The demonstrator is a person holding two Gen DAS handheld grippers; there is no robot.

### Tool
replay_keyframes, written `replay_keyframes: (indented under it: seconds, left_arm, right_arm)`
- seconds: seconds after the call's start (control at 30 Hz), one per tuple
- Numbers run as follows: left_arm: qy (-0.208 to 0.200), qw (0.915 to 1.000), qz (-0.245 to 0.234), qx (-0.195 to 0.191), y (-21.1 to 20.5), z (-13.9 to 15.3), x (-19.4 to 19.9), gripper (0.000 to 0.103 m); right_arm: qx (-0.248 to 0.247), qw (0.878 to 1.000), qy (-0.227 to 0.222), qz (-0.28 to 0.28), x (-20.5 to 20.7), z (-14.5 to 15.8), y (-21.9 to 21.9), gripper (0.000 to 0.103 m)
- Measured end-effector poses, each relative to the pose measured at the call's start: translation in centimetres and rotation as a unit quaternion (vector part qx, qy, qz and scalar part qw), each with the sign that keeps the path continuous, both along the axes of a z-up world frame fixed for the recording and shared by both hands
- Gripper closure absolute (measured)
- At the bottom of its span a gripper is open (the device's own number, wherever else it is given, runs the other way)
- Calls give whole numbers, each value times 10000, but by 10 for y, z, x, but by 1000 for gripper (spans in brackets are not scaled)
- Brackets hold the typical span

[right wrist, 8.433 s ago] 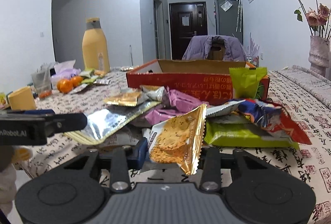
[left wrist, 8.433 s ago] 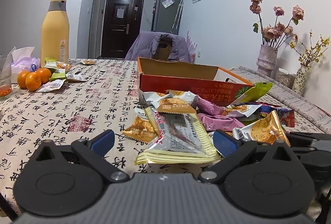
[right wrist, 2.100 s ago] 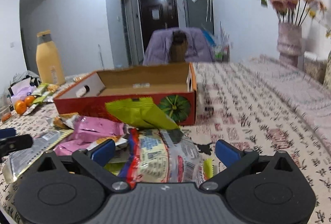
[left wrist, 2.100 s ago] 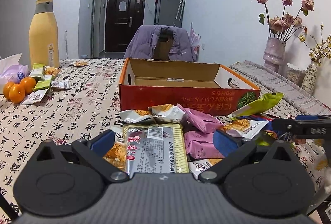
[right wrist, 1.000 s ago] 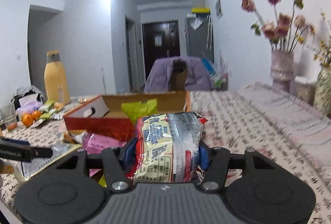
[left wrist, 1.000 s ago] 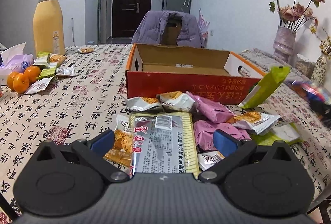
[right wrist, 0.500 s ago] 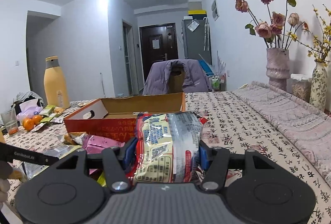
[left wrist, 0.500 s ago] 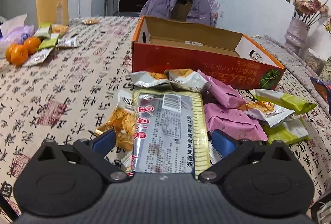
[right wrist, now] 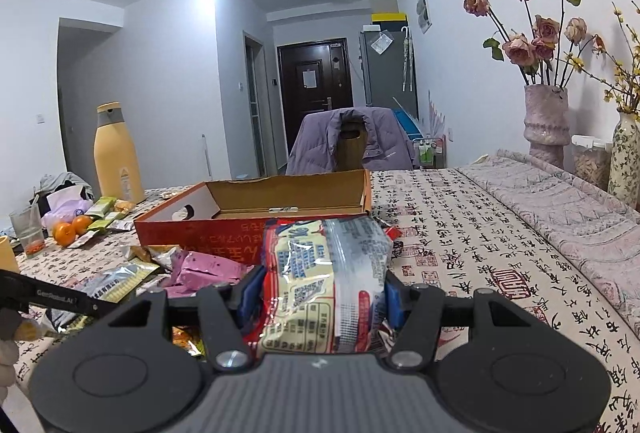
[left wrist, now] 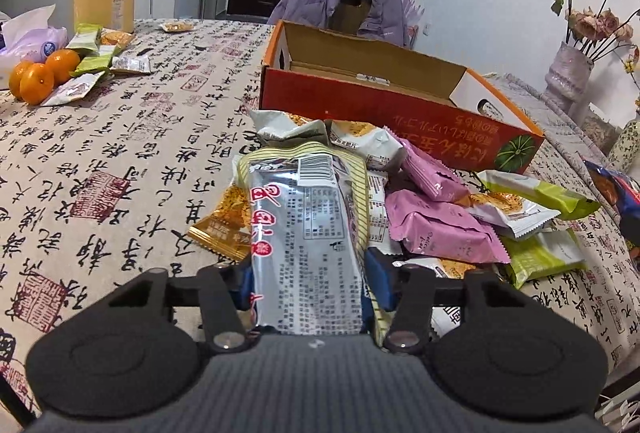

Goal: Organize snacks
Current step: 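Lift both packets and carry them over the cardboard box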

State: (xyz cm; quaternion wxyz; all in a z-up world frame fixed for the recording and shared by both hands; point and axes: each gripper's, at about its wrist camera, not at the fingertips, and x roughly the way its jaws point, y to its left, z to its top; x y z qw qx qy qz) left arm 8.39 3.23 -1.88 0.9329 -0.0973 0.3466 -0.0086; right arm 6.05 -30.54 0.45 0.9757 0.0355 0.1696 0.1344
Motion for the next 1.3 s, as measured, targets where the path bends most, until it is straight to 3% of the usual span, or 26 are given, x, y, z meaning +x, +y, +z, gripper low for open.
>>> replay_keyframes:
  seconds: [0.37, 0.63, 1.3]
  left_arm:
    - [-530, 9984, -103, 177, -4, 25, -22, 55]
    - [-879, 9955, -194, 279, -16, 51, -15, 55]
    - [-1465, 9877, -301, 463, -45, 100, 86, 55]
  right_arm:
    - [10, 9999, -98, 56, -7, 5, 1, 45]
    - [46, 9996, -232, 133, 7, 14, 5, 45]
    - [-217, 9981, -407, 406, 137, 68, 35, 45]
